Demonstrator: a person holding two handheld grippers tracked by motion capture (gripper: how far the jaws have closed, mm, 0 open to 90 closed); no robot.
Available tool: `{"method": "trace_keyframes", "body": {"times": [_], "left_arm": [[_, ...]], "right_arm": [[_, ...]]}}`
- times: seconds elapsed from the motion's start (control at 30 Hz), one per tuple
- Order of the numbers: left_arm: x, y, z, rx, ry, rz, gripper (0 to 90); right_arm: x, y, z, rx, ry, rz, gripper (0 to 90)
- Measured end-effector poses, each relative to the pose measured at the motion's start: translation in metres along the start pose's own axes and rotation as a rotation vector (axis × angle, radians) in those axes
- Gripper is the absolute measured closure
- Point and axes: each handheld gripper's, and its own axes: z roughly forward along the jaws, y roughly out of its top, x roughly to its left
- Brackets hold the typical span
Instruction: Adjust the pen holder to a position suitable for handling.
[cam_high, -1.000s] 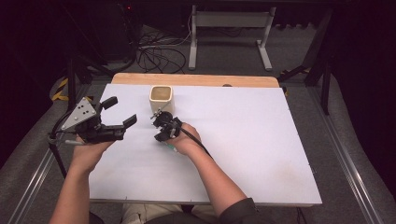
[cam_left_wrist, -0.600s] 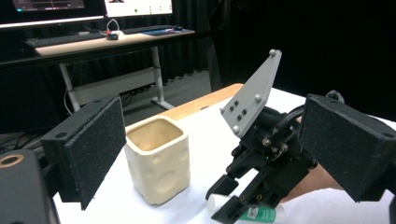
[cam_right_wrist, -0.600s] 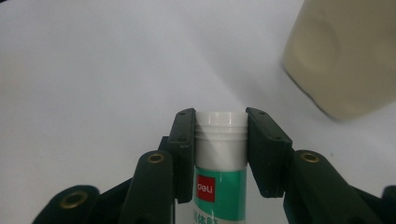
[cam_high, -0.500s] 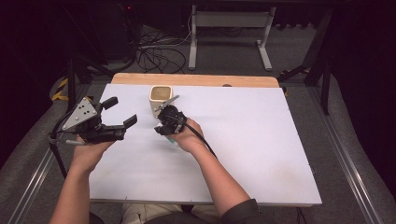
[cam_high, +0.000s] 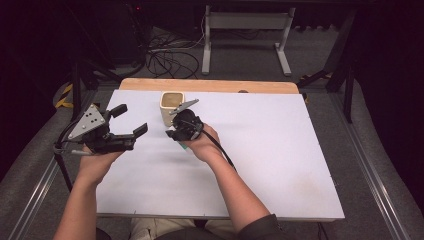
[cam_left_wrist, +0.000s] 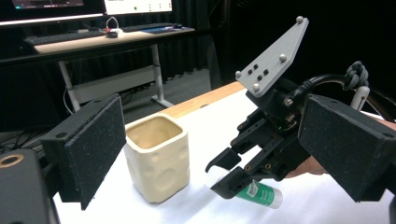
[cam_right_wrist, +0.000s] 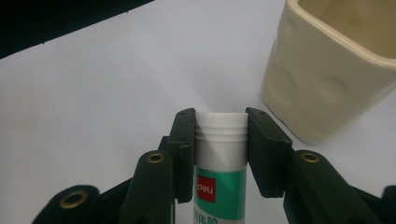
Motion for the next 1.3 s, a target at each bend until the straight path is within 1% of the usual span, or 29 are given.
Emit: {"method": "trace_keyframes", "body": {"times": [0.1, 0.13, 0.17, 0.2, 0.23, 0.33, 0.37, 0.4, 0.57, 0.63, 0.73, 0.8, 0.83, 0.9, 0.97, 1.03, 1.07, 1.17, 1.23, 1.3], "left_arm": [[0.0, 0.0, 0.0, 0.001, -0.001, 0.002, 8.4], [0.0, 0.0, 0.001, 0.003, -0.001, 0.003, 8.4], [0.0, -0.001, 0.001, 0.004, -0.001, 0.005, 8.4], [0.0, -0.001, 0.002, 0.004, -0.002, 0.001, 8.5], [0.0, -0.002, 0.002, 0.005, -0.002, 0.0, 8.5], [-0.001, -0.004, 0.005, 0.01, -0.006, -0.002, 8.8], [-0.001, -0.004, 0.006, 0.011, -0.008, -0.002, 9.2], [-0.002, -0.005, 0.007, 0.015, -0.01, -0.003, 9.2], [-0.004, -0.008, 0.012, 0.027, -0.02, 0.001, 10.1], [-0.004, -0.009, 0.014, 0.029, -0.023, 0.0, 10.4], [-0.005, -0.011, 0.016, 0.032, -0.026, -0.001, 10.5], [-0.006, -0.013, 0.018, 0.035, -0.029, -0.002, 10.8], [-0.006, -0.013, 0.02, 0.038, -0.031, -0.003, 10.8], [-0.008, -0.015, 0.022, 0.041, -0.037, -0.005, 11.1], [-0.01, -0.017, 0.026, 0.046, -0.042, -0.004, 11.3], [-0.012, -0.019, 0.029, 0.052, -0.048, 0.0, 11.5], [-0.013, -0.02, 0.031, 0.054, -0.048, 0.004, 11.5], [-0.016, -0.022, 0.035, 0.059, -0.054, 0.006, 11.7], [-0.017, -0.024, 0.038, 0.063, -0.054, 0.012, 11.7], [-0.02, -0.026, 0.041, 0.063, -0.059, 0.01, 11.8]], "right_arm": [[0.0, 0.0, -0.003, -0.016, -0.005, 0.003, 65.4], [-0.001, 0.0, -0.005, -0.032, -0.009, 0.001, 65.4], [-0.001, 0.0, -0.005, -0.032, -0.009, 0.001, 65.4], [-0.002, -0.001, -0.009, -0.05, -0.015, 0.007, 65.4], [-0.002, -0.001, -0.009, -0.05, -0.015, 0.007, 65.4], [-0.004, -0.001, -0.015, -0.095, -0.02, 0.027, 65.5], [-0.006, -0.002, -0.018, -0.119, -0.027, 0.031, 65.5], [-0.006, -0.002, -0.018, -0.119, -0.027, 0.031, 65.5], [-0.007, -0.003, -0.027, -0.179, -0.039, 0.037, 65.5], [-0.008, -0.003, -0.031, -0.202, -0.049, 0.034, 65.5], [-0.008, -0.003, -0.033, -0.219, -0.054, 0.032, 65.5], [-0.008, -0.003, -0.037, -0.246, -0.06, 0.034, 65.6], [-0.008, -0.003, -0.037, -0.246, -0.06, 0.034, 65.6], [-0.008, -0.003, -0.041, -0.27, -0.07, 0.033, 65.6], [-0.008, -0.004, -0.043, -0.278, -0.072, 0.032, 65.6], [-0.008, -0.004, -0.047, -0.299, -0.077, 0.031, 65.6], [-0.008, -0.004, -0.047, -0.299, -0.077, 0.031, 65.6], [-0.007, -0.005, -0.053, -0.332, -0.085, 0.025, 65.6], [-0.007, -0.006, -0.057, -0.364, -0.085, 0.023, 65.6], [-0.007, -0.007, -0.059, -0.38, -0.09, 0.024, 65.6]]}}
